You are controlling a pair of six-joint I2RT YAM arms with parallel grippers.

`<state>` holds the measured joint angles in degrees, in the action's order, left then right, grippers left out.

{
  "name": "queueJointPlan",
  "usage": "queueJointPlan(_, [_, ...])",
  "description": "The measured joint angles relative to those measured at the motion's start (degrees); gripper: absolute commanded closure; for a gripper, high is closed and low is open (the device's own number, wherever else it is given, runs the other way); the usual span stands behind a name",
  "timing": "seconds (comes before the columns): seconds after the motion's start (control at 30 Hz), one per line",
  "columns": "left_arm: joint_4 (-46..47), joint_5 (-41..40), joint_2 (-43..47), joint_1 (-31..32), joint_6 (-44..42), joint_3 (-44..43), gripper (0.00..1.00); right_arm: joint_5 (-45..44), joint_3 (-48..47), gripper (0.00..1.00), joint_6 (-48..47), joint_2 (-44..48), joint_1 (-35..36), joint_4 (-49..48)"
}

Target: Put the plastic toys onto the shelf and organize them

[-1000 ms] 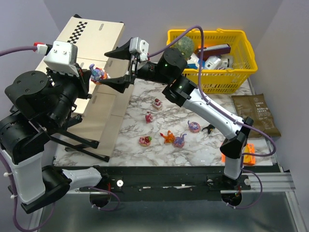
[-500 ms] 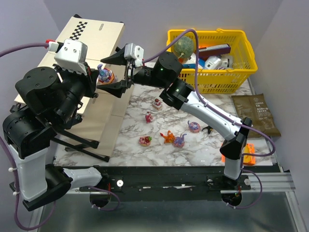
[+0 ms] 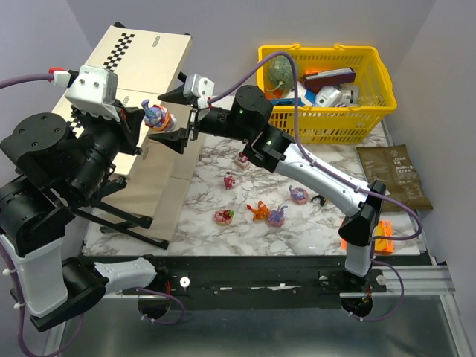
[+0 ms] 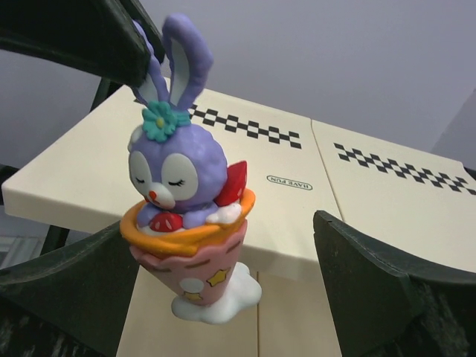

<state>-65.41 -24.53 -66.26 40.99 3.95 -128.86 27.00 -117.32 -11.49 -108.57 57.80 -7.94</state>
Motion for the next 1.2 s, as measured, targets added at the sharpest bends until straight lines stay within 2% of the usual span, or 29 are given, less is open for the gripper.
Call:
queueJointPlan(0.1, [0.4,0.6,0.2,0.0,0.0,0.1,1.0,-0.7,0.1,0.22,-0.2,0.0,0.0,0.3])
queueJointPlan(0.13, [0.7,0.8,0.4,0.0,0.0,0.2,1.0,-0.8,0.1,0.31,-0.3,0.0,0.0,0.3])
queueJointPlan(0.3, [2.5,0.7,0.6,0.0,-0.2,1.0,1.0,-0.6,0.1,0.66,-0.8,0.0,0.3,1.3])
queueJointPlan(0.33, [3.7,0.3,0.6,-0.2,-0.4,1.1,0.94,0.0,0.2,0.77,-1.2,0.0,0.4,1.6])
queueJointPlan(0.37, [4.2,-0.1,0.6,-0.2,-0.5,1.2,0.85,0.0,0.3,0.81,-1.2,0.0,0.7,1.8])
queueJointPlan(0.4, [4.3,-0.3,0.7,-0.2,-0.6,1.4,0.63,-0.1,0.3,0.85,-1.0,0.0,0.9,2.1])
queueJointPlan(0.43, [4.4,-0.3,1.0,-0.2,-0.8,1.8,0.52,-0.1,0.3,0.88,-1.1,0.0,1.0,2.1])
queueJointPlan(0.47, [5.0,-0.3,1.5,-0.2,-0.9,2.5,0.44,-0.1,0.3,0.9,-0.9,0.0,1.0,2.1])
queueJointPlan(0.5, [5.3,-0.2,1.8,-0.2,-0.4,3.1,0.3,-0.6,0.3,0.92,-0.2,0.1,1.1,1.9])
queueJointPlan(0.6, [7.1,0.9,3.9,-0.1,0.1,7.6,0.14,-1.5,0.3,0.96,2.8,0.2,1.1,1.6])
queueJointPlan(0.77, [14.6,2.6,9.6,0.0,0.2,19.3,0.11,-1.8,0.3,0.99,7.3,0.4,1.0,0.3])
queueJointPlan(0.87, [19.5,3.4,12.6,0.0,0.3,24.6,0.15,-1.7,0.4,0.99,8.8,0.7,1.0,0.1])
queueJointPlan(0.9, [20.9,3.5,13.2,0.0,0.3,25.6,0.21,-1.7,0.5,0.99,9.1,0.9,1.0,0.0])
queueJointPlan(1.0, [24.7,3.6,14.6,0.0,0.6,26.6,0.28,-1.1,1.2,0.99,10.0,1.6,1.0,-0.2])
queueJointPlan(1.2, [29.0,3.8,14.3,0.0,2.3,26.1,0.34,0.5,2.8,0.99,10.6,2.4,1.0,-0.6])
